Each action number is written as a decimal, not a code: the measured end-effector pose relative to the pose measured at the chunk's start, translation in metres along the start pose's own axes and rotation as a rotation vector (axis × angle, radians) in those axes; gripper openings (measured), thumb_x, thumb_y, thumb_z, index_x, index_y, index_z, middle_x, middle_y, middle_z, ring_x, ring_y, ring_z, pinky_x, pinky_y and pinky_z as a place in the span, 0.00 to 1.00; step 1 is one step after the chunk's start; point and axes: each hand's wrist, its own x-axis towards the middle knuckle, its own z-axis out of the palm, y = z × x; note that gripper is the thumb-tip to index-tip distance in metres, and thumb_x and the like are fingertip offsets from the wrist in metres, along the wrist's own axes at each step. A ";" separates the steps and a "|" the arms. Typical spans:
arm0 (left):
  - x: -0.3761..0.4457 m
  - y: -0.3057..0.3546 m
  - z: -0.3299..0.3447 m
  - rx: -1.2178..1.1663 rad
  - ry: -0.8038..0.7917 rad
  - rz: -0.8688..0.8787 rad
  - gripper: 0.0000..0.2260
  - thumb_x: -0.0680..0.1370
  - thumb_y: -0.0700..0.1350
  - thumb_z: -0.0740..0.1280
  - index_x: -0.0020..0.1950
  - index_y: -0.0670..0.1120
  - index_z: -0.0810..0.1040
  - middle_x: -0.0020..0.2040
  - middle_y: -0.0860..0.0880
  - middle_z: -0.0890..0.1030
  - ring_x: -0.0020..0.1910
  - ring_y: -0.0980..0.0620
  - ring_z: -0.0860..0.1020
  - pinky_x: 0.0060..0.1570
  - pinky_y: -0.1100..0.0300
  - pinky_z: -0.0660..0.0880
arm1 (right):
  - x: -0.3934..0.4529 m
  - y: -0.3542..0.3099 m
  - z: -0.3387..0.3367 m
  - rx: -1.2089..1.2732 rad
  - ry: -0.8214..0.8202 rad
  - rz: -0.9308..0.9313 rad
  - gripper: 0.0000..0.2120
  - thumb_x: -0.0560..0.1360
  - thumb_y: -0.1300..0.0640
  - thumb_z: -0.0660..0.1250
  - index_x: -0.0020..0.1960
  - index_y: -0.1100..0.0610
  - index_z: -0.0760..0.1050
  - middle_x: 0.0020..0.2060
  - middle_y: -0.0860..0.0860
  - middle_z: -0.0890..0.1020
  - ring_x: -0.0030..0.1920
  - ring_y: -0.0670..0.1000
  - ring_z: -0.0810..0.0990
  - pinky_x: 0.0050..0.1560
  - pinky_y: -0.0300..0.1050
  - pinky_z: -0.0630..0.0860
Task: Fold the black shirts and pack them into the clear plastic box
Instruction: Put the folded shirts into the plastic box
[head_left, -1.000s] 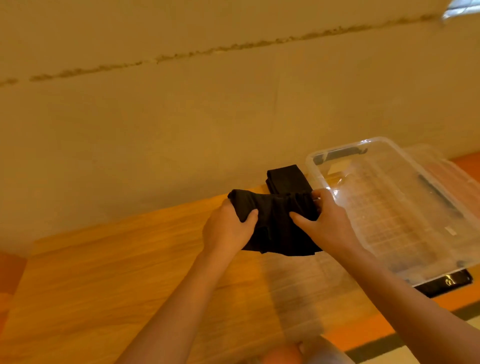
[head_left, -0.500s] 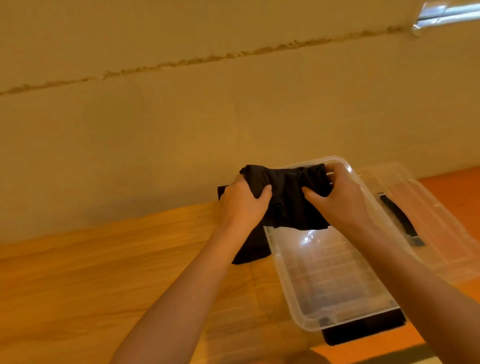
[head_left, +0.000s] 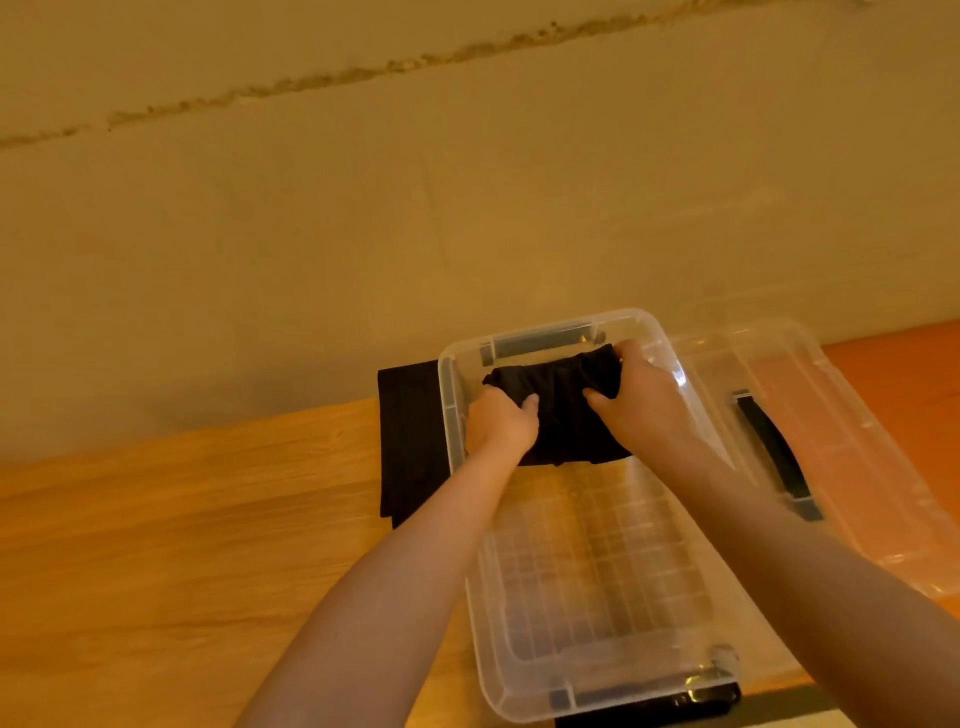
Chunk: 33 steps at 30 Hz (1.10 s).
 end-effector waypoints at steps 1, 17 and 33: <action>0.003 -0.001 0.004 -0.037 -0.011 -0.055 0.22 0.80 0.52 0.65 0.68 0.40 0.68 0.59 0.43 0.78 0.56 0.44 0.78 0.42 0.59 0.71 | 0.003 0.003 0.004 -0.017 -0.013 0.008 0.21 0.74 0.55 0.70 0.63 0.57 0.67 0.47 0.52 0.78 0.43 0.50 0.77 0.40 0.44 0.74; -0.012 -0.021 0.042 0.506 0.227 0.571 0.26 0.84 0.47 0.52 0.79 0.44 0.47 0.79 0.45 0.48 0.78 0.48 0.46 0.76 0.50 0.40 | -0.002 0.027 0.052 -0.309 -0.054 -0.331 0.23 0.80 0.56 0.59 0.73 0.64 0.64 0.73 0.61 0.65 0.74 0.60 0.62 0.74 0.55 0.58; 0.004 -0.044 0.042 0.708 -0.098 0.369 0.25 0.83 0.57 0.41 0.77 0.52 0.36 0.78 0.50 0.34 0.76 0.50 0.33 0.75 0.50 0.35 | -0.002 0.052 0.074 -0.408 -0.170 -0.225 0.43 0.70 0.34 0.19 0.78 0.52 0.44 0.78 0.48 0.46 0.77 0.48 0.41 0.72 0.44 0.31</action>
